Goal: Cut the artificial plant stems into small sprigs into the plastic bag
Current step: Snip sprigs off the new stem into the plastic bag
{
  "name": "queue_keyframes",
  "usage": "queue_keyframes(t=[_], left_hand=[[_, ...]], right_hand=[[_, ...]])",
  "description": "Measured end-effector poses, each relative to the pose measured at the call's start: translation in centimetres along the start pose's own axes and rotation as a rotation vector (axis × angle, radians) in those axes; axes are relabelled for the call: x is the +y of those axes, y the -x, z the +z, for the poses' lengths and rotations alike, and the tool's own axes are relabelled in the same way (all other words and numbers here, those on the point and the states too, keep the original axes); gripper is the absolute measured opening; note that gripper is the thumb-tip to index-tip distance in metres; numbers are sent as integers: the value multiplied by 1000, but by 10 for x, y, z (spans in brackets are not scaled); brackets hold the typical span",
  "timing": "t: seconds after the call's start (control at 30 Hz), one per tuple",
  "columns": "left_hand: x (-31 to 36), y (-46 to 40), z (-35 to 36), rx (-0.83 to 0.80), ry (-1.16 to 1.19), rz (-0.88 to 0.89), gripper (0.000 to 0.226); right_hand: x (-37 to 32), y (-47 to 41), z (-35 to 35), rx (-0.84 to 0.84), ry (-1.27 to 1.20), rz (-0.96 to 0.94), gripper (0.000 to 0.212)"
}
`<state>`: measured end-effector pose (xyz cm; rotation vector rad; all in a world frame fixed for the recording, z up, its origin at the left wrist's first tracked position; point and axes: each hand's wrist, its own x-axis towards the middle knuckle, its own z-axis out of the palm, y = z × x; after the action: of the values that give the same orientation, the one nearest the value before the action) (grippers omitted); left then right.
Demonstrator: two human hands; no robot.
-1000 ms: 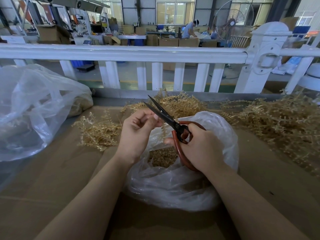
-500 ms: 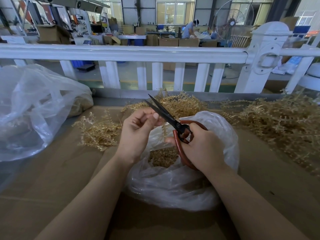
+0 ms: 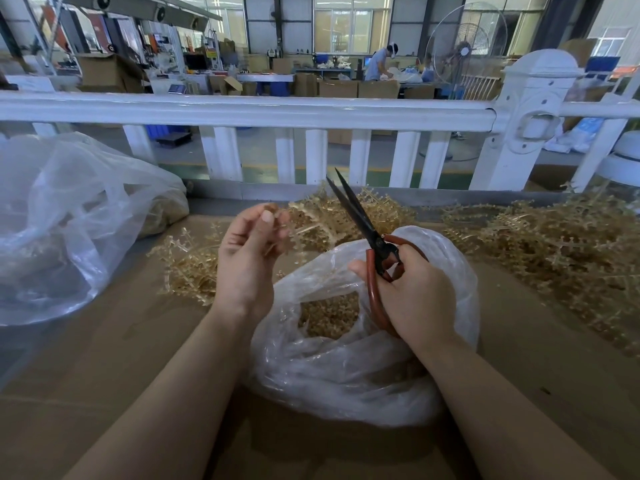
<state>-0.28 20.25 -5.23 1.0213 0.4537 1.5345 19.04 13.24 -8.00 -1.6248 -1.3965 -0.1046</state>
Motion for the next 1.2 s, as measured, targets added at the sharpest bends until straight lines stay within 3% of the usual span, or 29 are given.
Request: queue_keyframes(t=[0.1,0.27,0.4,0.57,0.67,0.8,0.87,0.93,1.0,1.1,1.2], left_hand=[[2,-4,-3,171,-13,49,14],[4,-12,-17,649,-259,236,16],[4,-23,-41,936,-347,193,9],[3,-26,-52,1055,-310,98,11],[6,-26,-48,1097,-327,146,5],[11,-22,-39,1147,-435,252,19],[14,-18,-33,1018,-617,423,20],[10,-18,-28,729,-798,540,20],[-1,-14,-18,389,-980,437,26],[-31,-7,-14,-117,-1430,197,55],[-47,-9,-15,-377,-1631,47,66]], right_hand=[[2,0,1,26,9,1,60],[5,0,1,24,21,2,54],[5,0,1,30,14,18,48],[6,0,2,16,9,14,43],[7,0,2,8,6,21,43],[7,0,2,12,1,30,45],[7,-1,1,7,-1,38,44],[6,-1,0,4,2,45,44],[7,-1,0,-4,-4,56,45],[8,-1,1,-14,-19,66,48],[9,-2,1,-18,-19,71,50]])
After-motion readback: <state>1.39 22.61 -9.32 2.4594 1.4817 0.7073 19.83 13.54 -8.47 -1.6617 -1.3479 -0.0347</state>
